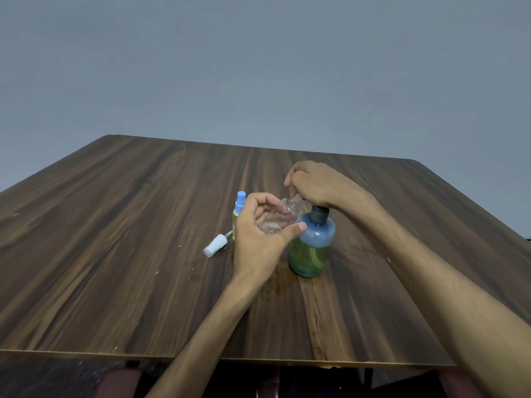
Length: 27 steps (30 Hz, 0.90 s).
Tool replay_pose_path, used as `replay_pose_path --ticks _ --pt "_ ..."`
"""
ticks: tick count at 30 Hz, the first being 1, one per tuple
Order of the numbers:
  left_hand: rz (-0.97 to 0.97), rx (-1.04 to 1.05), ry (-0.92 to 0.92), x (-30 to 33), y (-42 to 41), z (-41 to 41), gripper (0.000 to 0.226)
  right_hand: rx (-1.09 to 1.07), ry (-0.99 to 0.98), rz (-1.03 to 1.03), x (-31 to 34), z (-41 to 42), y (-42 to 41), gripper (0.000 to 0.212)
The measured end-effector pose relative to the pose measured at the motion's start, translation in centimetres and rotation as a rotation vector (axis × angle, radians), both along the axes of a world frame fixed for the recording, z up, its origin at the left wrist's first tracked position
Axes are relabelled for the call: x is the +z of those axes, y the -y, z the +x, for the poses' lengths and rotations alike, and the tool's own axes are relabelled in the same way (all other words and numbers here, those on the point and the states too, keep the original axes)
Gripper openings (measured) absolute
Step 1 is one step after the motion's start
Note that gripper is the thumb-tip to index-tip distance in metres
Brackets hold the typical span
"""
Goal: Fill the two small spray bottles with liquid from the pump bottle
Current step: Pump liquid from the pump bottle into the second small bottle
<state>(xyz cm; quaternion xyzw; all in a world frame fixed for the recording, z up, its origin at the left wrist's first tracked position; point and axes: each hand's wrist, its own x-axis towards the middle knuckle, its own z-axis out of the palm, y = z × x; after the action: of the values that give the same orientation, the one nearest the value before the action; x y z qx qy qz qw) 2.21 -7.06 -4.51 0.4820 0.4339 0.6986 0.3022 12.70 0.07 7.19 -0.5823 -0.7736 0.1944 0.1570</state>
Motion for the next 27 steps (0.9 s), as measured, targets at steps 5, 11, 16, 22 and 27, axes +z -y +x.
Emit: replay_pose_path --ticks 5,11,16,22,27 --pt "0.005 -0.009 0.0 0.08 -0.08 0.07 0.048 -0.008 -0.013 0.02 0.08 0.05 0.04 0.054" --pt "0.023 0.001 -0.009 0.15 0.13 0.03 0.048 -0.009 -0.015 0.046 0.56 0.12 0.52 0.054" --pt "0.019 0.01 -0.018 0.17 0.15 0.03 0.048 0.002 0.022 0.023 0.15 0.09 0.6 0.049" --pt "0.015 0.01 -0.03 0.22 0.04 0.06 0.049 -0.008 0.003 0.043 -0.03 0.27 0.49 0.052" --pt "0.021 0.014 -0.03 0.17 0.06 0.05 0.047 0.004 0.005 0.023 0.59 0.27 0.32 0.048"
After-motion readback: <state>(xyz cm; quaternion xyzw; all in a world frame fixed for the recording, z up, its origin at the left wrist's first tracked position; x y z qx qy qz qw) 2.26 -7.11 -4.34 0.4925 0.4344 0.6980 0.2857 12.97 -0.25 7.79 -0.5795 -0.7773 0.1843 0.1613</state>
